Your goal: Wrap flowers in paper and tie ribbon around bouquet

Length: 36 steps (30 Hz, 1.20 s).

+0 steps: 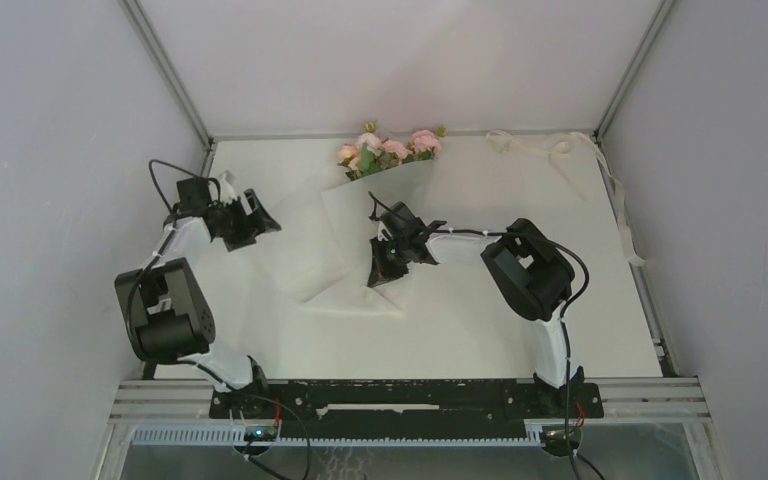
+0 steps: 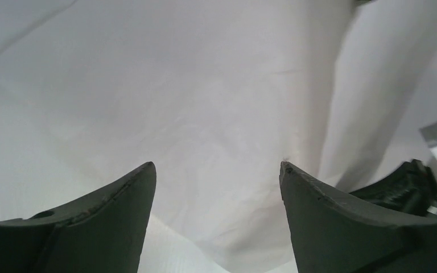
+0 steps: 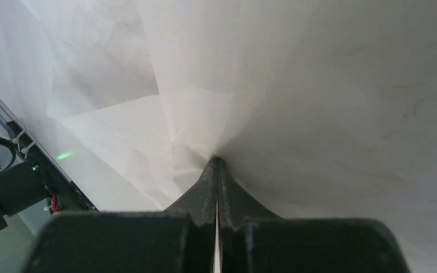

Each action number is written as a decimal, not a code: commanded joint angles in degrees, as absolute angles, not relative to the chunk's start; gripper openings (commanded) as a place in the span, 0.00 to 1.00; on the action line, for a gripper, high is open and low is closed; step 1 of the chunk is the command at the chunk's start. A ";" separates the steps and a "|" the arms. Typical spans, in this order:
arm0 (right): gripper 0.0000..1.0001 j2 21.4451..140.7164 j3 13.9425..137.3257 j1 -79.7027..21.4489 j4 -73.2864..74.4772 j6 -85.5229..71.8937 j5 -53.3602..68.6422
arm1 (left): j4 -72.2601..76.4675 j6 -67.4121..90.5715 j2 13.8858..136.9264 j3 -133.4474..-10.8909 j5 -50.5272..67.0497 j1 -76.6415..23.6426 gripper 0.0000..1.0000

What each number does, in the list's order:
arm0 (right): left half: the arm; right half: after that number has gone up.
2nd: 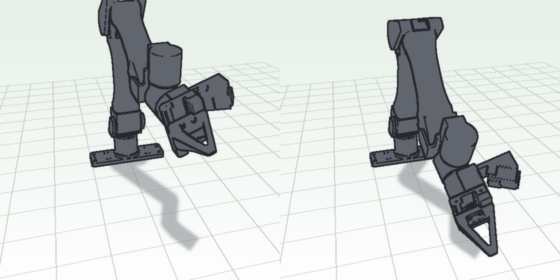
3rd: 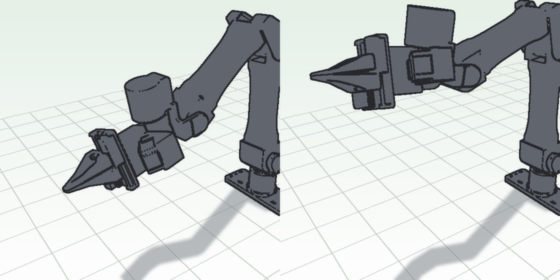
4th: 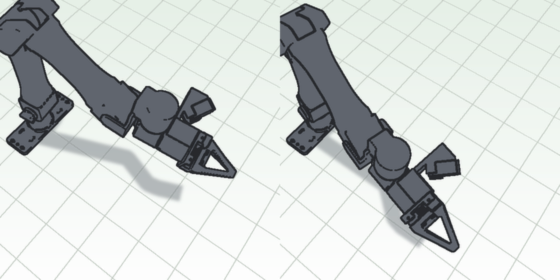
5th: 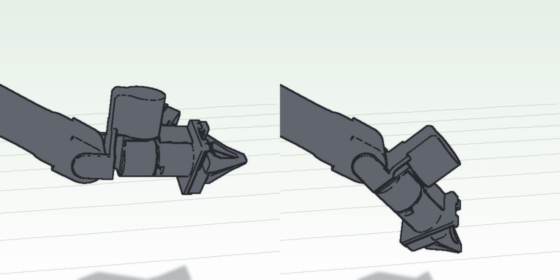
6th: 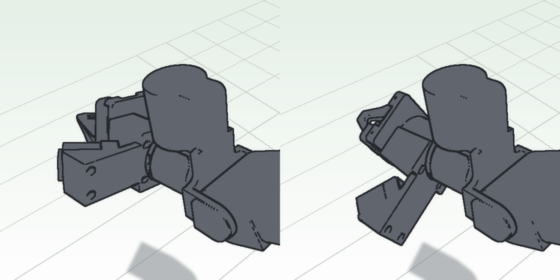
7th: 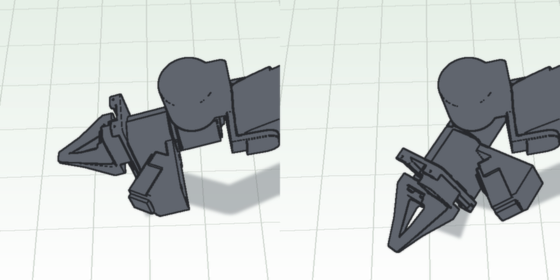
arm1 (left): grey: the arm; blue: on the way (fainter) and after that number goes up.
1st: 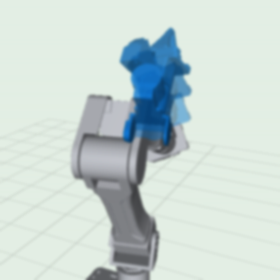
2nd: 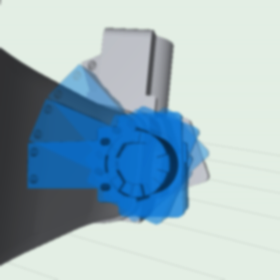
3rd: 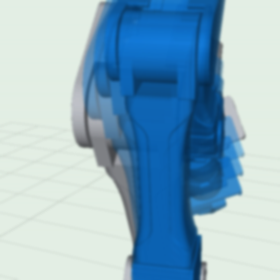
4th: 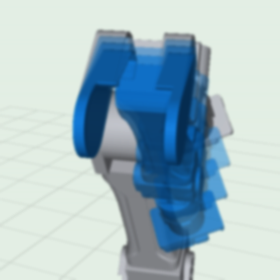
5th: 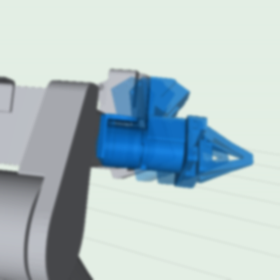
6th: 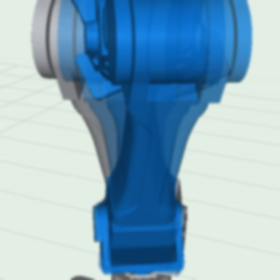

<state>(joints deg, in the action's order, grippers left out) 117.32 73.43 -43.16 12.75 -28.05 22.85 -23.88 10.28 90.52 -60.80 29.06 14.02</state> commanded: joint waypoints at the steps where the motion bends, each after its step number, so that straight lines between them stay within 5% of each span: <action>1: 0.00 118.96 71.46 -43.34 15.90 -27.38 19.72 | -24.75 13.81 94.48 -55.71 27.36 14.96 0.85; 9: 0.00 118.96 71.46 -43.55 16.04 -27.76 19.85 | -24.36 15.40 102.99 -55.73 33.48 14.99 0.91; 22: 0.00 118.03 71.45 -43.95 17.32 -26.97 18.83 | -30.28 14.05 91.00 -53.55 22.77 22.49 0.92; 28: 0.00 117.87 71.45 -43.86 17.42 -26.75 18.55 | -23.92 18.13 91.64 -46.52 30.39 19.16 0.91; 36: 0.00 117.67 71.46 -43.51 17.63 -26.93 18.44 | -19.92 20.79 96.63 -45.58 32.27 17.01 0.79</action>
<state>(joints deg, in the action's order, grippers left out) 117.21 73.38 -43.38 12.84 -28.45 22.37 -21.89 19.70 93.36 -48.03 33.26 17.80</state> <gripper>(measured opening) 0.006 0.841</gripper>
